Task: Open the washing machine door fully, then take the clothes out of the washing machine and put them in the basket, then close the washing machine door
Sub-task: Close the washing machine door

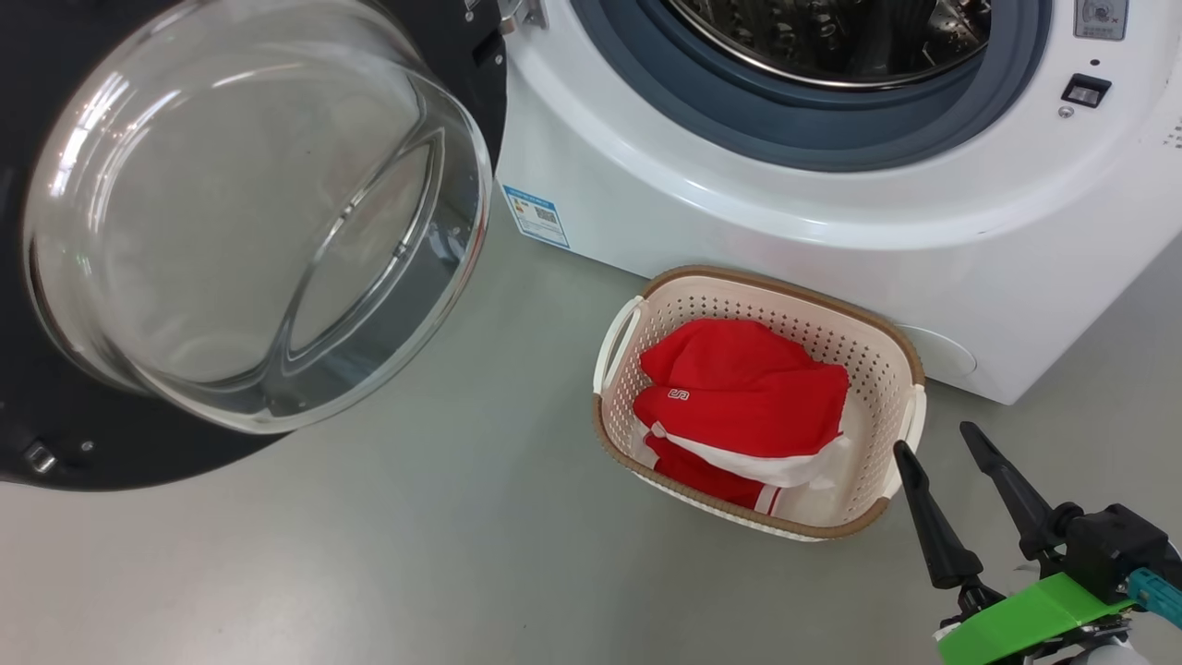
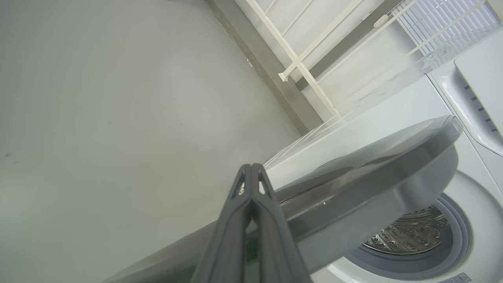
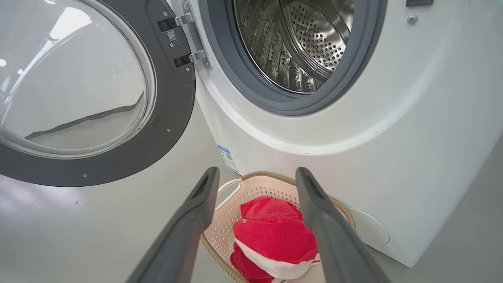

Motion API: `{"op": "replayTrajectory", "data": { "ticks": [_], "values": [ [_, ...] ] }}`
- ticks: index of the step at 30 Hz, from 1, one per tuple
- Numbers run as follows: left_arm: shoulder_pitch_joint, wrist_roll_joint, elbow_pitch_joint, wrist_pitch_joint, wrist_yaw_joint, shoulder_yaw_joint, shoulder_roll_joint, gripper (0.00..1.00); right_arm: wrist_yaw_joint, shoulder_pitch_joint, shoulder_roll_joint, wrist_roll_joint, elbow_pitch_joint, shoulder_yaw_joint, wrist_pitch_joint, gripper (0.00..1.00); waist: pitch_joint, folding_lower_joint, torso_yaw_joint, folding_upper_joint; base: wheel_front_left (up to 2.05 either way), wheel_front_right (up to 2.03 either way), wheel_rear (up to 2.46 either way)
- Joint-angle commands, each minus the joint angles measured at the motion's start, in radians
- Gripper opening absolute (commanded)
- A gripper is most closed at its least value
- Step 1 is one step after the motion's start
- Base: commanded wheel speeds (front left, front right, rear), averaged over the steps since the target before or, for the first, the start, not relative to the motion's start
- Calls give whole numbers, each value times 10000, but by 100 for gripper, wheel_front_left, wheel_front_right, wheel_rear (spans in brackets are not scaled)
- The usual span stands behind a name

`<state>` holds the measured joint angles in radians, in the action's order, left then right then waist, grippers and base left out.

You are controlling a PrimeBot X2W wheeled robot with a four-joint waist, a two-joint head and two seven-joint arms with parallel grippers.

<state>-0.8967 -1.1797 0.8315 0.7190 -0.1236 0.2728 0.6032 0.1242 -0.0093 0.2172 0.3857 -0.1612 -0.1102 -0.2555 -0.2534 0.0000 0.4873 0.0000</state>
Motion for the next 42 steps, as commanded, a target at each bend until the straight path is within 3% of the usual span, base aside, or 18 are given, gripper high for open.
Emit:
{"op": "replayTrajectory", "data": {
  "ticks": [1,22,42],
  "values": [
    [202,-141,-357,191,-7,148,635,0,65,-195,110,-60,247,-188,-63,100,13,0,11,0,0,0,0],
    [1920,-1066,-3567,2125,-59,-160,320,0,65,-72,-186,-31,115,-147,-63,100,744,0,35,0,0,0,0],
    [3225,-2078,-6355,3044,-70,-705,190,0,65,89,-443,-15,101,-92,-63,100,1211,0,-208,0,0,0,0]
  ]
}}
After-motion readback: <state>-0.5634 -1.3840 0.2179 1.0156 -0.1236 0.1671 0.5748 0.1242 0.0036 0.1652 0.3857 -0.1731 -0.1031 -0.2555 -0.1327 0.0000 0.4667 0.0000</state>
